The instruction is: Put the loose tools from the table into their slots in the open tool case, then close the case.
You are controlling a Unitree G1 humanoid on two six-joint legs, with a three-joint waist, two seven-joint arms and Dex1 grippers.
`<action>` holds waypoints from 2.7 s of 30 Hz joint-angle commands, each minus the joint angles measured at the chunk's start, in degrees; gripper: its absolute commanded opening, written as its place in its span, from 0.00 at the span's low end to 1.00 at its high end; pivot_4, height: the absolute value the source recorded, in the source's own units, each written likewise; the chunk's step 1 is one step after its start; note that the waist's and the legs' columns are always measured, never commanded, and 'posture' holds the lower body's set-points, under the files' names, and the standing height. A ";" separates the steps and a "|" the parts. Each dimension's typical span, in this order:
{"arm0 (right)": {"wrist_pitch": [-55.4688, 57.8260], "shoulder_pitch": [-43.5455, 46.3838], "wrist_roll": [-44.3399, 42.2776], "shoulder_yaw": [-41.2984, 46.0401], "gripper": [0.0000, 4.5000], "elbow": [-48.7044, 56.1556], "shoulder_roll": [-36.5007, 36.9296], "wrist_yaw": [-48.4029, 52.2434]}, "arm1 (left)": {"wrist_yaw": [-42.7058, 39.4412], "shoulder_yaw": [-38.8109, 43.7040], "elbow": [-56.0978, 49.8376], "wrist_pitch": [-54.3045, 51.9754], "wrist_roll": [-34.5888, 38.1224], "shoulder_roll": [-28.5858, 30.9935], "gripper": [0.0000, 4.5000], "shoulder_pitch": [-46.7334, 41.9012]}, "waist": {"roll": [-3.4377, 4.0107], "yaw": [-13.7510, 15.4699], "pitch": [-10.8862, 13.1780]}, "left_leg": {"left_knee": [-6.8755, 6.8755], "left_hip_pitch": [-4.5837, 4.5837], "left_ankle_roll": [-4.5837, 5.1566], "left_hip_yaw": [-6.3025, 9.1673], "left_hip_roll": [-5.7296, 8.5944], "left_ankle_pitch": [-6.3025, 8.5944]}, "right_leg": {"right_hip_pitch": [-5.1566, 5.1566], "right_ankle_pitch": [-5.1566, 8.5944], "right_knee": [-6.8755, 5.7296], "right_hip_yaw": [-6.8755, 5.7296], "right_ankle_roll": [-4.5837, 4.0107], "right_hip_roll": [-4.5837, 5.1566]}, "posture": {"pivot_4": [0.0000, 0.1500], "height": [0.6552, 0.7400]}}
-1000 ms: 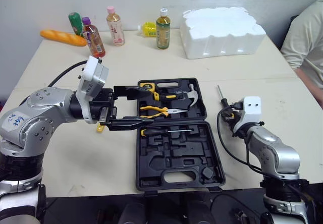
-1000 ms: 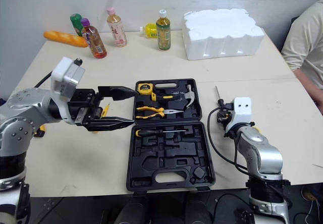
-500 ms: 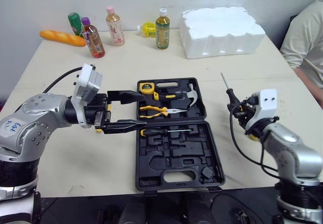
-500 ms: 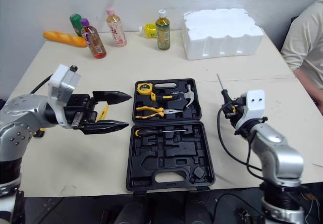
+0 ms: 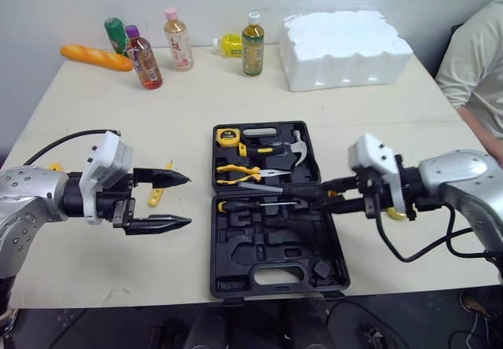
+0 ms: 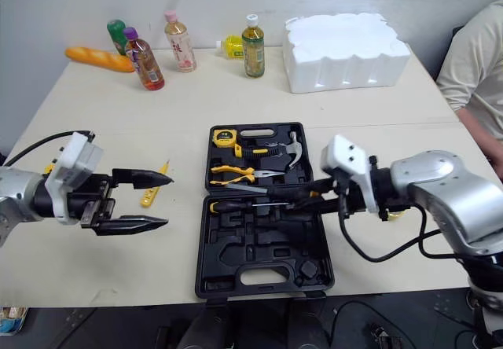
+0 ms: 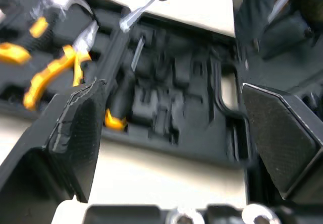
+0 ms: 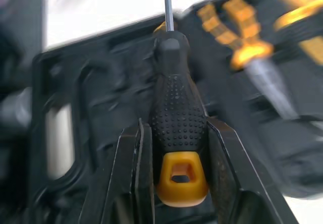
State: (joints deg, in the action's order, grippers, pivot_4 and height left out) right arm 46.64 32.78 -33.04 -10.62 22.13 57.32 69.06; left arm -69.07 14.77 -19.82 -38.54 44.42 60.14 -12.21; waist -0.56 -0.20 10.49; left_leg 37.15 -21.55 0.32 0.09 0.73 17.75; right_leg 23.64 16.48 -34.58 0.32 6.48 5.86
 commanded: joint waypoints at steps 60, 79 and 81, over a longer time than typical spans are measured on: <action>-18.84 -6.70 13.97 -1.27 0.02 -14.94 -20.31 -4.93 | -2.89 -7.86 -0.20 4.61 -3.91 -3.51 1.00 -7.36 | -0.08 -0.08 -0.04 | 0.25 0.06 -0.19 -0.16 -0.20 0.04 | 0.05 0.02 -0.41 -0.03 -0.03 -0.43 | 1.00 0.98; -12.43 -7.50 16.67 -6.31 0.02 -13.74 -19.11 -5.53 | -3.41 -8.86 0.36 5.30 -4.77 -4.12 1.00 -8.55 | -0.09 -0.10 -0.05 | 0.28 0.13 -0.19 -0.18 -0.23 0.05 | 0.01 0.02 -0.48 -0.01 -0.03 -0.42 | 1.00 0.98; -7.44 -6.44 20.10 -8.75 0.02 -16.19 -18.75 -9.24 | -3.41 -9.22 0.32 5.39 -4.90 -4.41 1.00 -8.75 | -0.12 -0.22 -0.07 | 0.28 0.21 -0.19 -0.18 -0.23 0.04 | -0.04 0.02 -0.49 -0.01 -0.03 -0.43 | 1.00 0.98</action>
State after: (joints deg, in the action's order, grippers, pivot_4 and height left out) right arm 34.94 26.62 -18.54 -17.10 9.17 37.53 64.58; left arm -72.16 5.49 -19.33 -34.11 39.68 56.14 -19.95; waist -0.69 -0.42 10.42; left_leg 37.43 -21.24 0.12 -0.10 0.50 17.80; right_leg 23.51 16.50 -35.08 0.32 6.44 5.44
